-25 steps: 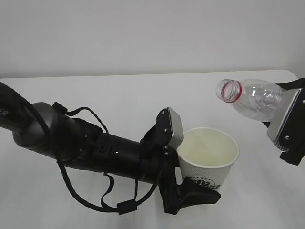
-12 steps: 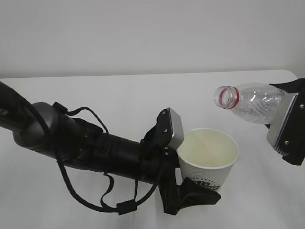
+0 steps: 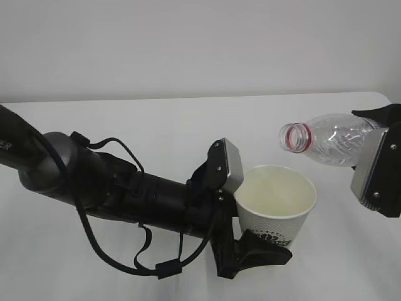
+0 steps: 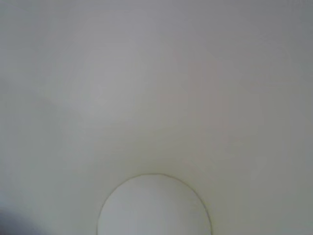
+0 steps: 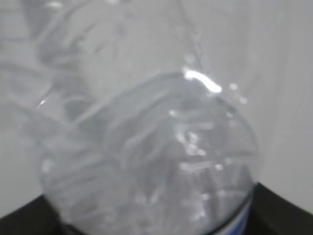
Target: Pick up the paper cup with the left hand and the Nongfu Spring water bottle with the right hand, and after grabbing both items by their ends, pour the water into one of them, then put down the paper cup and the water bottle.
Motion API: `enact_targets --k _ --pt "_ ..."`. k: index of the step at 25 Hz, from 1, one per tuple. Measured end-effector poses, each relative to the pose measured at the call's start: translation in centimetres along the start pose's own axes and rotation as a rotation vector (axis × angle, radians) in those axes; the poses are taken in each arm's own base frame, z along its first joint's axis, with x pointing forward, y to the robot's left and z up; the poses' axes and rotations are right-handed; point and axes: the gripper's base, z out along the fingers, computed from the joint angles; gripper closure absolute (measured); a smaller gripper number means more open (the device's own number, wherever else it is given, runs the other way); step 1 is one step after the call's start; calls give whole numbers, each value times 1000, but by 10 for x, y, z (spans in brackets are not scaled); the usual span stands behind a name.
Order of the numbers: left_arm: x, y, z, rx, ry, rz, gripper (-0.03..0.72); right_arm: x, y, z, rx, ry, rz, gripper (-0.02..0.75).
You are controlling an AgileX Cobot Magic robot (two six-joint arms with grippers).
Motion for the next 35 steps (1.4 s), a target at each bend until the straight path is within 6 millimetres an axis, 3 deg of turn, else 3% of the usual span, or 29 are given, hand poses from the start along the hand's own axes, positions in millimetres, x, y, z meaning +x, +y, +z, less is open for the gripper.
enact_targets --k 35 --pt "0 0 0 0 0 0 135 -3 -6 0 70 -23 -172 253"
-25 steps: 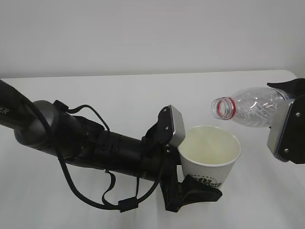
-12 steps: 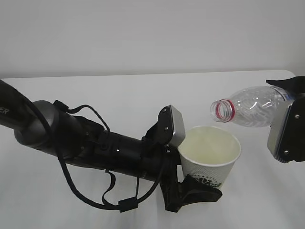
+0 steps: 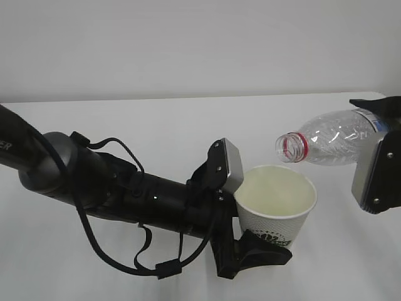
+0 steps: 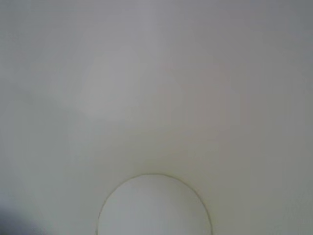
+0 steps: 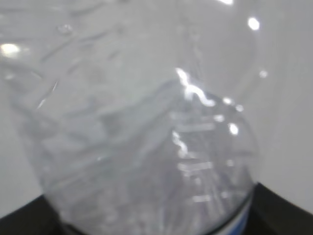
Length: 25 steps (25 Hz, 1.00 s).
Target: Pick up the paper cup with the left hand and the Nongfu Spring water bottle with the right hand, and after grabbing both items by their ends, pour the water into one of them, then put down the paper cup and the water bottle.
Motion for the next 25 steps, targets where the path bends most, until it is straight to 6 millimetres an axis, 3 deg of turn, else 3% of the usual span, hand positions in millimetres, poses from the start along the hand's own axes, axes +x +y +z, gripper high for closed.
enact_targets --k 25 --pt "0 0 0 0 0 -4 136 2 -3 0 38 20 -30 253"
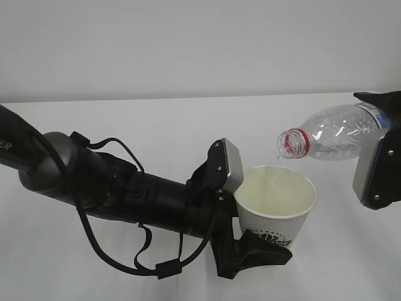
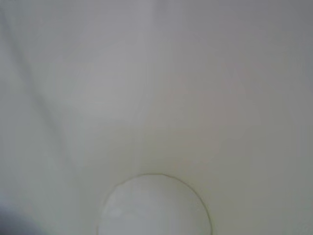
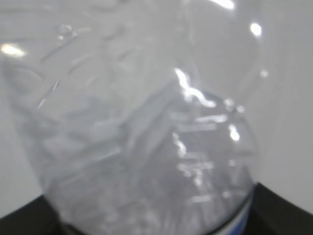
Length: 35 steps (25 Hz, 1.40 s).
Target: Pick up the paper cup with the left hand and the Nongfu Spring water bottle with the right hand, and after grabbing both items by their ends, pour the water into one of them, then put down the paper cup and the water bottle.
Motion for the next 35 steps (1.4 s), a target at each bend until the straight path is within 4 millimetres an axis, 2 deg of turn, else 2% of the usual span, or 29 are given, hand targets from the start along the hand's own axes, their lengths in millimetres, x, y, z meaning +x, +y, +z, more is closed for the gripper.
enact_targets --k 35 --pt "0 0 0 1 1 -1 136 -1 -2 0 20 -6 -16 253"
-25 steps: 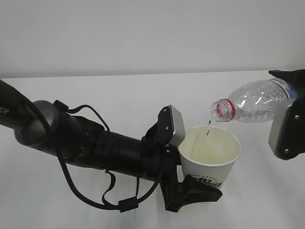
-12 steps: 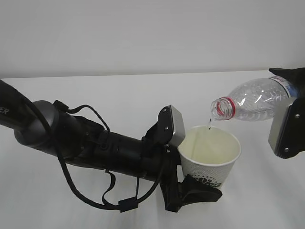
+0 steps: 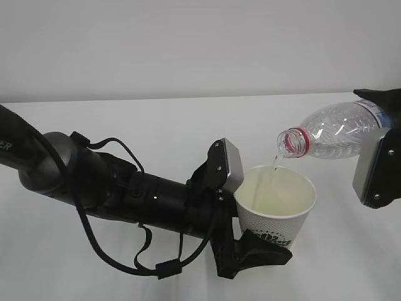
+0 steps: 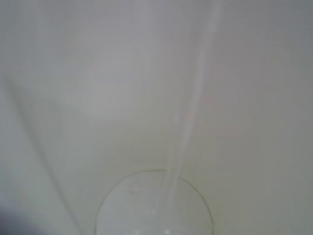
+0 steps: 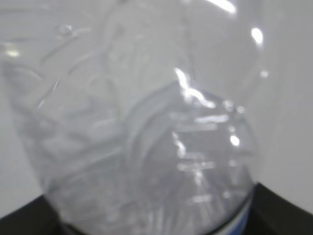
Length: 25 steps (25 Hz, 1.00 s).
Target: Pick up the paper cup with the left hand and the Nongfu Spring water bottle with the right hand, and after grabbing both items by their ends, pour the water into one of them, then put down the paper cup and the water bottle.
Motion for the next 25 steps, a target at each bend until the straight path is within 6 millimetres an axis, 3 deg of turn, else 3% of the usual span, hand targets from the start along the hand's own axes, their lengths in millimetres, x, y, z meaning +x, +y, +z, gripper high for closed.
enact_targets --k 25 --pt "0 0 0 -1 1 0 136 0 -2 0 18 -4 -2 253"
